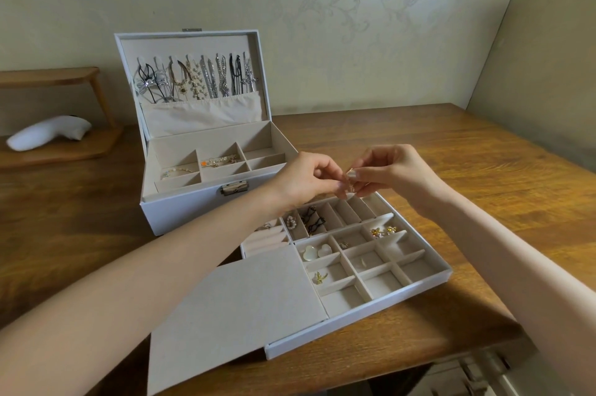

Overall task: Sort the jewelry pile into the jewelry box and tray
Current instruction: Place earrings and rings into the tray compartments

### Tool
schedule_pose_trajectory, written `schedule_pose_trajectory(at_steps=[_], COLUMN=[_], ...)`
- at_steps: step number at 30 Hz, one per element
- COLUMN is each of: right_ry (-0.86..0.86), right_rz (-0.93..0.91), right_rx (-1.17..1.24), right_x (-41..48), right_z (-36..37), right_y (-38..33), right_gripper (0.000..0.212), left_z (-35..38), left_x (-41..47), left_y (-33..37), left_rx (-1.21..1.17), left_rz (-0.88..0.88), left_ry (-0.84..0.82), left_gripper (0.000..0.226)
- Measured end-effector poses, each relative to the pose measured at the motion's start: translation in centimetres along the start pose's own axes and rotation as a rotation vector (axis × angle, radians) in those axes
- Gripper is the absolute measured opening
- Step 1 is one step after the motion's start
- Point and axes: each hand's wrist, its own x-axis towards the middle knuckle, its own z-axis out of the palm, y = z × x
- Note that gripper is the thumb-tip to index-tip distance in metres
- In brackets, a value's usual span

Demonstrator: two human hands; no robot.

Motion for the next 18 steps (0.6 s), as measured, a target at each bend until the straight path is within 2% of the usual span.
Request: schedule_pose_trajectory(at_steps=[8,13,18], right_ry=[-0.069,-0.057,-0.024], right_rz=[0.002,-0.045,-0.107], right_rx=[0.08,-0.116,-0.161], right_x=[-0.16,-0.26,-0.25], right_z=[-0.17,-0.53,-0.24], right_y=[0.48,0.75,0.65], right_gripper=[0.014,0.013,0.008], left_z=[-0.17,0.02,0.11], left_x=[-0.23,-0.24,-0.11], left_y=[0.09,0.2,0.44], left_rx=[0.064,0.123,0.162], left_rz=[-0.024,-0.013,0.018], left_ry=[-0.029,-0.014,0.015], left_gripper=[0.003,0.013,0.017])
